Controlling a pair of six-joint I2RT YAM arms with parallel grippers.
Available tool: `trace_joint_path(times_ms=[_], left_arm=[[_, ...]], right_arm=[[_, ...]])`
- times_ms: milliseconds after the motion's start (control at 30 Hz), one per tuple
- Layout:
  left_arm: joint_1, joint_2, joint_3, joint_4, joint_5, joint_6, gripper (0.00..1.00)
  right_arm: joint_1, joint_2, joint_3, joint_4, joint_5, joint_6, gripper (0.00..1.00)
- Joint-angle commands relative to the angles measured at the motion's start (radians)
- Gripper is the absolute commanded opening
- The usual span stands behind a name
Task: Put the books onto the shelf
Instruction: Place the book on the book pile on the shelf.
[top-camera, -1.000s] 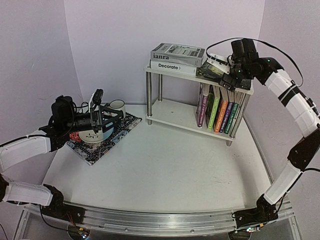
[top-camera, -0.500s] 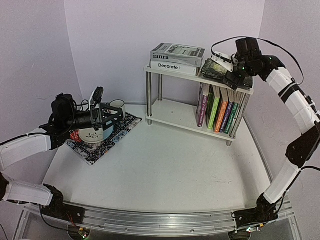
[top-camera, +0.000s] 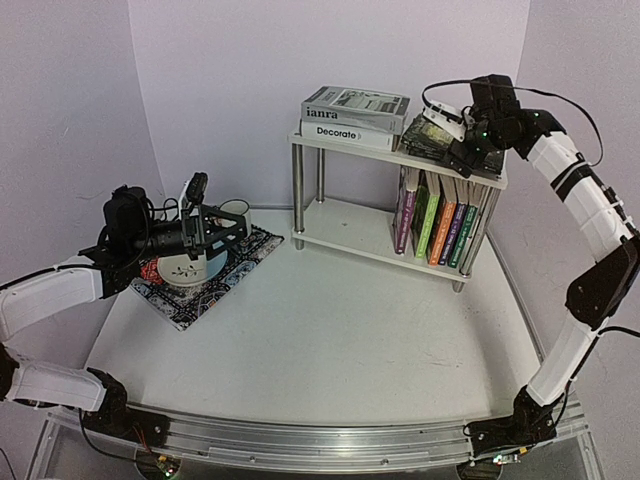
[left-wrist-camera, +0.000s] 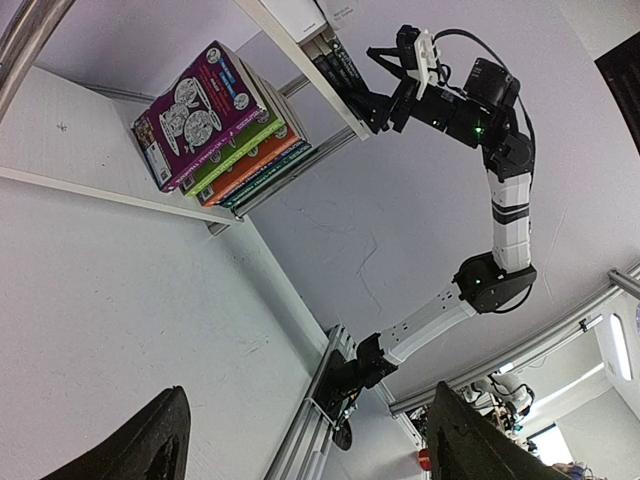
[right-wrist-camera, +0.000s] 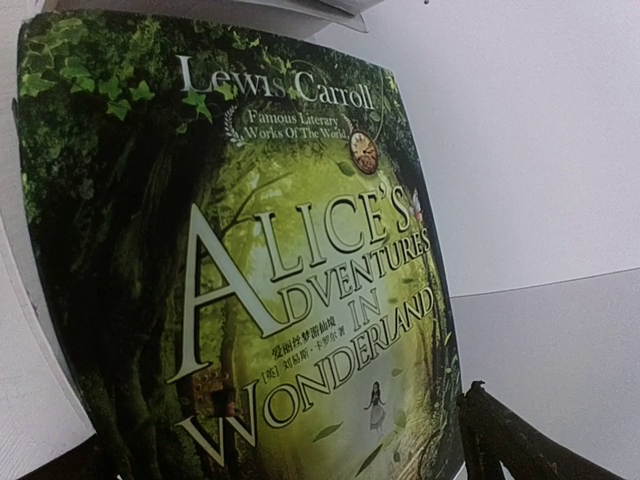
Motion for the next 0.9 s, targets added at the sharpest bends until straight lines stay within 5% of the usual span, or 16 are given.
trace_joint_path(times_ms=[0, 233, 600, 867], left_arm=[[0.004, -0.004, 0.038, 0.02, 0.015, -0.005, 0.83], [0.005, 0.007, 0.039, 0.02, 0.022, -0.003, 0.83], [0.005, 0.006, 0.03, 0.02, 0.026, -0.003, 0.83], [0.005, 0.013, 0.048, 0.021, 0.031, -0.011, 0.83]], right_arm=[[-0.008, -0.047, 0.016, -0.02, -0.084, 0.082, 0.98], [-0.009, -0.129, -0.038, -0.022, -0.253, 0.136, 0.98], [-0.009, -0.097, -0.02, -0.041, -0.145, 0.108, 0.98], [-0.046, -0.028, 0.067, -0.058, -0.201, 0.142, 0.98]])
